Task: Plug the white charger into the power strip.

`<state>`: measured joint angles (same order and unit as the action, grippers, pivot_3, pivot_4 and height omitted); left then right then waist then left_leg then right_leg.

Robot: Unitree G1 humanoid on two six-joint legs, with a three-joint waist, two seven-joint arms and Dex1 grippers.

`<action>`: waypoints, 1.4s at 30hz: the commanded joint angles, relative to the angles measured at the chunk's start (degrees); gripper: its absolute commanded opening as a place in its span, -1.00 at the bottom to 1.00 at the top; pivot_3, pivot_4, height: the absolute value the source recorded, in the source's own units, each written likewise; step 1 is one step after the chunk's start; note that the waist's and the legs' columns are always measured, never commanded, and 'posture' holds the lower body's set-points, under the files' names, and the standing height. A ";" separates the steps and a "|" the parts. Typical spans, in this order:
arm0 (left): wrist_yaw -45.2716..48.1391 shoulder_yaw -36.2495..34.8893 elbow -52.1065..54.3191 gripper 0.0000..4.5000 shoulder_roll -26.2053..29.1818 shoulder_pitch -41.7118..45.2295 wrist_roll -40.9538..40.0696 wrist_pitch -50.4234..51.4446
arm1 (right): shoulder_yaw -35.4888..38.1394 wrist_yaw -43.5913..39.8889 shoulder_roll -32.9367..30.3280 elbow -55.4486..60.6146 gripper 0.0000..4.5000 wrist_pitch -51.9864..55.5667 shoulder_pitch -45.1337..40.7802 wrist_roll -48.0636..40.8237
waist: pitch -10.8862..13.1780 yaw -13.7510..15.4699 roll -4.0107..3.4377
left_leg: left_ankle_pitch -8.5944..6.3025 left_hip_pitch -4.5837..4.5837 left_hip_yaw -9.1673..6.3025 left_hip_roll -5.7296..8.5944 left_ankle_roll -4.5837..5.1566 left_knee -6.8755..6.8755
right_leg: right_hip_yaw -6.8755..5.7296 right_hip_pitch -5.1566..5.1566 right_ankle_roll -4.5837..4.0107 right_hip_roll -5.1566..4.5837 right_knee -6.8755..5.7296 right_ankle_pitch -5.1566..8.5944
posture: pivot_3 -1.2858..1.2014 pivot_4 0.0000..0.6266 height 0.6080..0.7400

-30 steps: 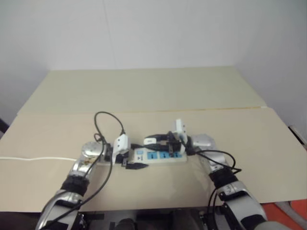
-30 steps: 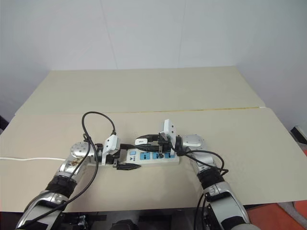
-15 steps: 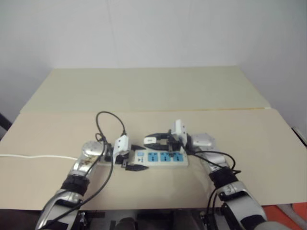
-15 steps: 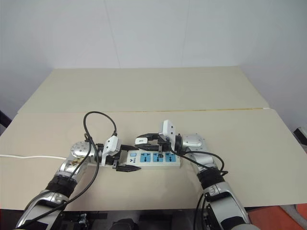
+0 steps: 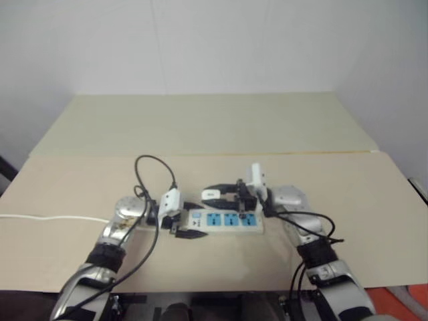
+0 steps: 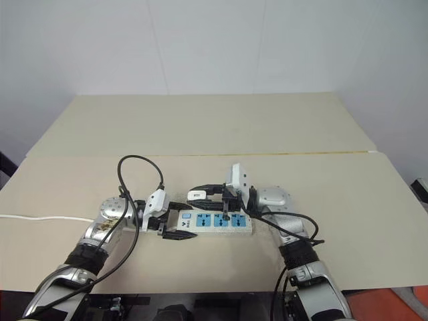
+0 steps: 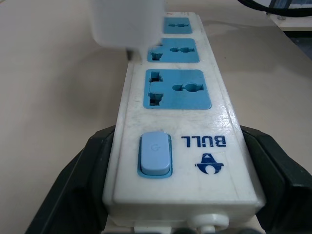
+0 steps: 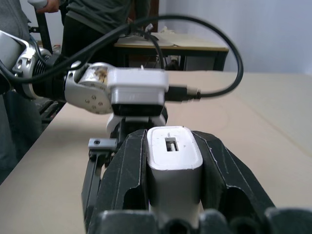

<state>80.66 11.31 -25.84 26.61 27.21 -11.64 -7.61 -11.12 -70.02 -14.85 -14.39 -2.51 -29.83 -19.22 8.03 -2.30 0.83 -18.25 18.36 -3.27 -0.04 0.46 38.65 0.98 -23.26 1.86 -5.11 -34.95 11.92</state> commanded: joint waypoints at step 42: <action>0.40 0.60 3.21 0.47 4.04 -2.78 0.23 0.16 | -3.12 -5.41 -2.97 -25.48 -0.51 -0.84 -5.66 3.82 | -0.02 -0.37 0.02 | -0.01 -0.68 0.00 -0.02 0.00 -0.08 | 0.02 0.60 -0.02 0.00 -0.04 0.01 | 0.03 -0.52 1.00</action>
<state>77.59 11.40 -24.42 27.73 25.75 -12.04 -6.24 -14.47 -76.26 -14.88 -34.48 -8.79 -36.88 -18.95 8.01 -2.67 0.85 -18.26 17.68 -3.26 -0.06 0.46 38.53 1.02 -22.69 1.82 -5.11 -34.99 11.94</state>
